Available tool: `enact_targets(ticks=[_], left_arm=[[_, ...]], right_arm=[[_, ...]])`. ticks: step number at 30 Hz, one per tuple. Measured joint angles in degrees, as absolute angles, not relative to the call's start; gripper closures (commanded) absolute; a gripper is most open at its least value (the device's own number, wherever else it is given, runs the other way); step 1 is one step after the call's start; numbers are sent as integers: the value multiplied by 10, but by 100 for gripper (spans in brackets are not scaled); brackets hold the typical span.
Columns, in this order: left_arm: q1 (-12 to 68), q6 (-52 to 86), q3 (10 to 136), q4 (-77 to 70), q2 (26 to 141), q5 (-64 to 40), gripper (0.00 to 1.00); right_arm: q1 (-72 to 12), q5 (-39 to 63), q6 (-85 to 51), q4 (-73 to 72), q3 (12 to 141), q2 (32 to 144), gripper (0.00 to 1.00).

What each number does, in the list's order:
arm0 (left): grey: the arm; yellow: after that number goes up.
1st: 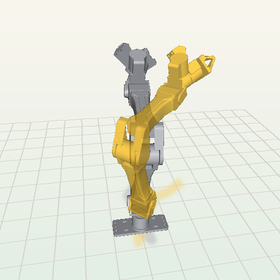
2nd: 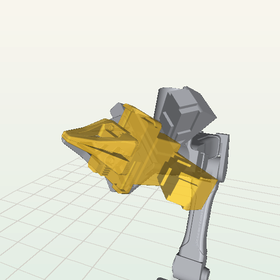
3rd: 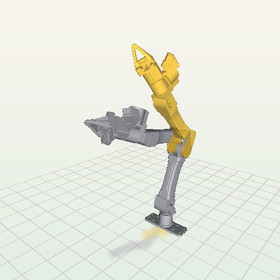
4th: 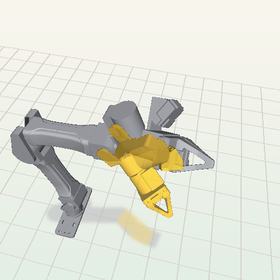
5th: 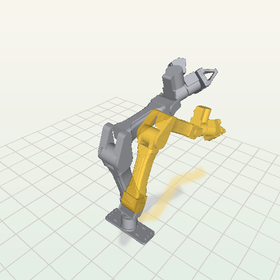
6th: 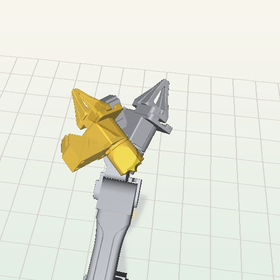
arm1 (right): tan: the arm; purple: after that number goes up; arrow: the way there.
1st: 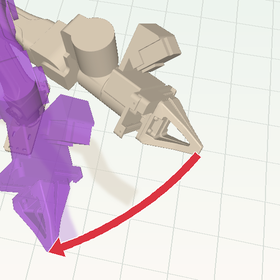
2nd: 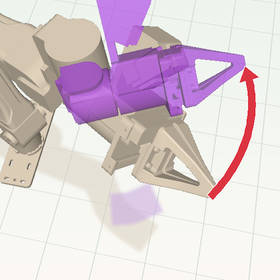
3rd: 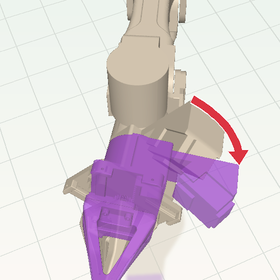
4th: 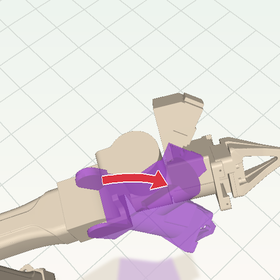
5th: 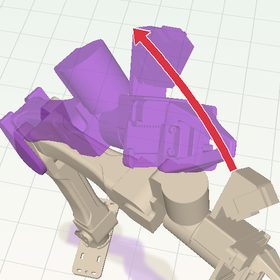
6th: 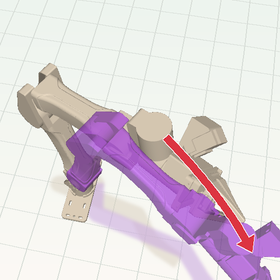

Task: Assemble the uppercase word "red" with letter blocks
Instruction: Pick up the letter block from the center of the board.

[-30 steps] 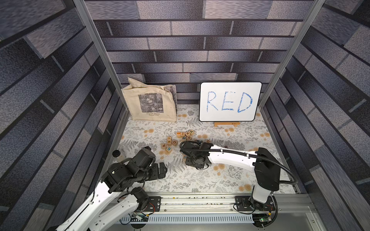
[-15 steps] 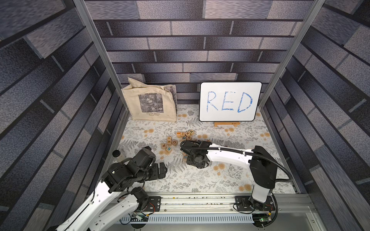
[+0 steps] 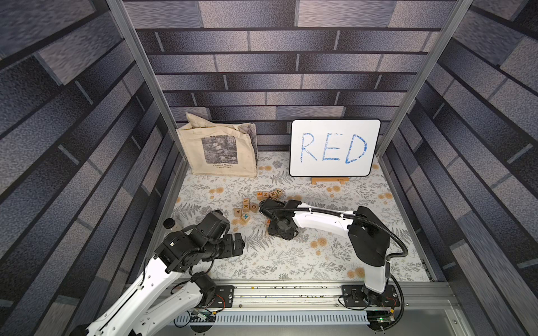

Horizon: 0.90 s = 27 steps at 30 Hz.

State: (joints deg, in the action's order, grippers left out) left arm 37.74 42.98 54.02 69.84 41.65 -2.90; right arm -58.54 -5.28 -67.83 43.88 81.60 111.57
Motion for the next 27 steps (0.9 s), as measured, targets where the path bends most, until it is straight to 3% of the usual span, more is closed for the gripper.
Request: enact_targets(ticks=[9, 13, 27], left_arm=[[347, 413, 540, 696, 419, -44, 0], [333, 404, 540, 694, 424, -54, 0], [284, 376, 535, 677, 442, -91, 0]], right_arm=[[-564, -39, -664, 442, 837, 1145, 46], [-558, -34, -655, 445, 852, 1164, 38], [-538, -25, -638, 460, 901, 1207, 36]])
